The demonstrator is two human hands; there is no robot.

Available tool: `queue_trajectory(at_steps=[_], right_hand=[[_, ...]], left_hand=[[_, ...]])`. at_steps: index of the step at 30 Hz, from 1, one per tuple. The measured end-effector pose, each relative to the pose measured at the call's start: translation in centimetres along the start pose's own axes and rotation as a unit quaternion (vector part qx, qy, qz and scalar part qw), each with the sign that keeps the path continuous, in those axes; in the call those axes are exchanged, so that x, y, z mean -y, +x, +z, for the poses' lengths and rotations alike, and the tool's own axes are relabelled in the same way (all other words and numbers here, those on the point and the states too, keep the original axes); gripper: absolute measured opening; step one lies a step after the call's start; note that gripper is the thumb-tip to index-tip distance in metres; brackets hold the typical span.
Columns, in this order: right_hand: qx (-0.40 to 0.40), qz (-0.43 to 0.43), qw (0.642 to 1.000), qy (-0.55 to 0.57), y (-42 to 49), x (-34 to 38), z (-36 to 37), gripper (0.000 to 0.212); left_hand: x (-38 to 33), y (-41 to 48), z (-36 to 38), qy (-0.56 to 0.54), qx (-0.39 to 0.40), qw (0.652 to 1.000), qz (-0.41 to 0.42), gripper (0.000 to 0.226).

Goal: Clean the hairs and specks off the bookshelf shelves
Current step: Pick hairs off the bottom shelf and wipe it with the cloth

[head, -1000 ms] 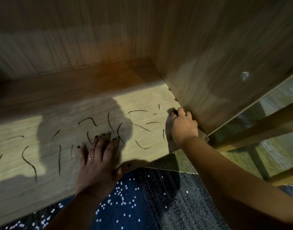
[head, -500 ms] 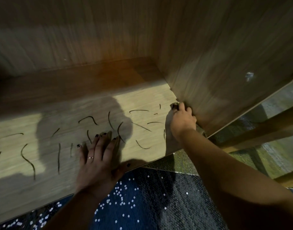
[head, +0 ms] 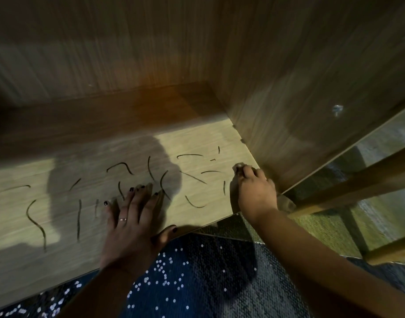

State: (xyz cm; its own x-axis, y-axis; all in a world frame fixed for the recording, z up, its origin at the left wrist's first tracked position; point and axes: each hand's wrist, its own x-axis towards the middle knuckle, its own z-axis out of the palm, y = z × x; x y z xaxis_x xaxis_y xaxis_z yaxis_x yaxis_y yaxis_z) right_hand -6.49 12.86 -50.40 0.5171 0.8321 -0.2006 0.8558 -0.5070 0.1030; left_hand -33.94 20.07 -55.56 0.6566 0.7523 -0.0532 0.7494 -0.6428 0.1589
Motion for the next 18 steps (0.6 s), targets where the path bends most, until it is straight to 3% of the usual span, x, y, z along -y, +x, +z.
queue_trajectory(at_steps=[8,18], right_hand=[[0.018,0.053,0.998,0.015,5.8,1.3,-1.7,0.045],[-0.016,-0.034,0.999,0.009,1.7,-0.2,0.2,0.055]], left_hand=[[-0.1,0.0,0.1,-0.004,-0.009,1.000,-0.002,0.085],[-0.2,-0.1,0.0,-0.006,-0.017,1.000,-0.001,0.083]])
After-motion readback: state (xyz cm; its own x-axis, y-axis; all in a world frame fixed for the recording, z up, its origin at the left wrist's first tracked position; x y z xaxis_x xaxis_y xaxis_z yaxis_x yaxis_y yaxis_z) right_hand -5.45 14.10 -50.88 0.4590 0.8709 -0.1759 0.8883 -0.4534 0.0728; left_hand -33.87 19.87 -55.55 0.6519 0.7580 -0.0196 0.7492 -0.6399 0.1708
